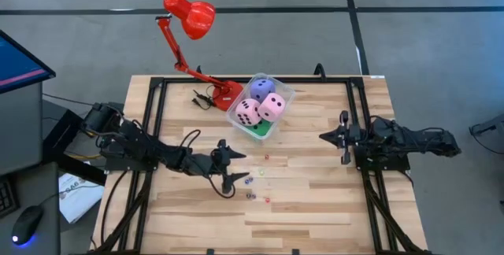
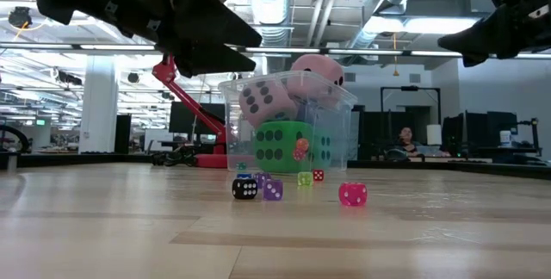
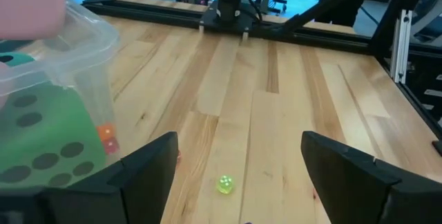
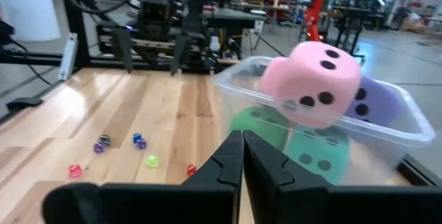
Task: Pick & Place Dice
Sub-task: Put the small blue dice into the transparent bin
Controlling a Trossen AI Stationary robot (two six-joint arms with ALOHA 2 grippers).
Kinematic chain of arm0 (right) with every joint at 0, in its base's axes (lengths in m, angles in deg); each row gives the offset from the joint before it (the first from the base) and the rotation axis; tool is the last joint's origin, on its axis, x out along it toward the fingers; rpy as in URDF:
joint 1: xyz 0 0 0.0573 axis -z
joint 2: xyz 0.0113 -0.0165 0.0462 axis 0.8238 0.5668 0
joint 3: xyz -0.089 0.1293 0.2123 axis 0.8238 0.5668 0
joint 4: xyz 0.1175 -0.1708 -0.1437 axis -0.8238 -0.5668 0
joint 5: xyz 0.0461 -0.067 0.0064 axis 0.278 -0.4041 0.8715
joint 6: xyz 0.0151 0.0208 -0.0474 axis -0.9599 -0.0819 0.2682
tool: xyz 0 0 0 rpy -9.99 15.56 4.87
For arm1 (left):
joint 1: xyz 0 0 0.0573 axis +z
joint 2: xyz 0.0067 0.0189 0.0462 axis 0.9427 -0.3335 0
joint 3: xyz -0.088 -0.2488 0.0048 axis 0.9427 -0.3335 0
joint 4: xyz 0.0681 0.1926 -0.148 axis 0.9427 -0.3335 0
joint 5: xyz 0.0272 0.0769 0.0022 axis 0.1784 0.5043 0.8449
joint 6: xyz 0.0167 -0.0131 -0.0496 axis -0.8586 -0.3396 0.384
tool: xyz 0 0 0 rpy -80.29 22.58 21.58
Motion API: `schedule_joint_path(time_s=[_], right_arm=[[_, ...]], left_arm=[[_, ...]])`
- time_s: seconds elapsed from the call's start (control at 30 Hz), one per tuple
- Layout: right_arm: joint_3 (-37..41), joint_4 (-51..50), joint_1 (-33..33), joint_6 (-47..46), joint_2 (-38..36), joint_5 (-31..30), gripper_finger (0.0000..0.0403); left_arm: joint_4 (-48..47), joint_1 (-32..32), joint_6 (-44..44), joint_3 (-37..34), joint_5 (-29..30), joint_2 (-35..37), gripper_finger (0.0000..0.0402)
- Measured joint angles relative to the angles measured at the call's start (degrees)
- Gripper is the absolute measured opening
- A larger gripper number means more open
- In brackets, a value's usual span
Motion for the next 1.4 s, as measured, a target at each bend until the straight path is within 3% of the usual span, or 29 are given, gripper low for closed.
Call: schedule_joint_path(time_s=[0.3,0.53,1.07,1.4], right_arm=[[7.8,13.3,-3.7,0.5,-0.1,0.5,0.0008],[8.0,13.7,-2.3,1.7,-0.8,0.5,0.0008],[8.0,13.2,12.0,6.0,-0.7,2.2,0.0008],[8.0,13.2,17.5,0.9,-0.7,2.1,0.0008]], left_arm=[[0.4,0.0,0.0,0.0,0.2,0.0,0.0296],[0.4,0.0,0.0,0.0,0.1,0.1,0.0296],[0.3,0.0,0.0,0.0,0.1,0.1,0.0296],[-0.1,0.0,0.0,0.0,0.1,0.1,0.0296]])
